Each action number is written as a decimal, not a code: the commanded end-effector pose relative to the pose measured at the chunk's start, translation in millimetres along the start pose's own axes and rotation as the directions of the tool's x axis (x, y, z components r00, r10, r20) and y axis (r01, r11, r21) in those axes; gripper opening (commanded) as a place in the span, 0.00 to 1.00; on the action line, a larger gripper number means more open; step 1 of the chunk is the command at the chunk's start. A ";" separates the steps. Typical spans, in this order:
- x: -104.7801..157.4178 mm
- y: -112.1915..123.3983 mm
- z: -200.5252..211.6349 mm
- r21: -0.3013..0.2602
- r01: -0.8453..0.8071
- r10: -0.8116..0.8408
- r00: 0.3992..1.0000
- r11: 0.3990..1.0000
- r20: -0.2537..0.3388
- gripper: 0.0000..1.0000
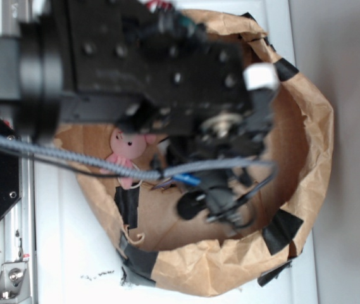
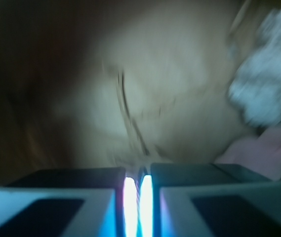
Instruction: Grab the silver keys.
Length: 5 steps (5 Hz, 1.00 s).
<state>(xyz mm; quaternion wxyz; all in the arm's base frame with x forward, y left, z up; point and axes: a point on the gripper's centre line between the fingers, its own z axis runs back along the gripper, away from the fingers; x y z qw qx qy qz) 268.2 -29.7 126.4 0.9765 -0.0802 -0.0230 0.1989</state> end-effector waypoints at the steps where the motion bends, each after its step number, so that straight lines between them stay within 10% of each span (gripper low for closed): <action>1: -30.9 -4.3 41.9 0.040 0.051 -0.057 0.981 0.998 0.185 0.00; 5: -14.8 3.8 33.5 0.082 -0.008 -0.003 0.991 0.997 0.135 0.00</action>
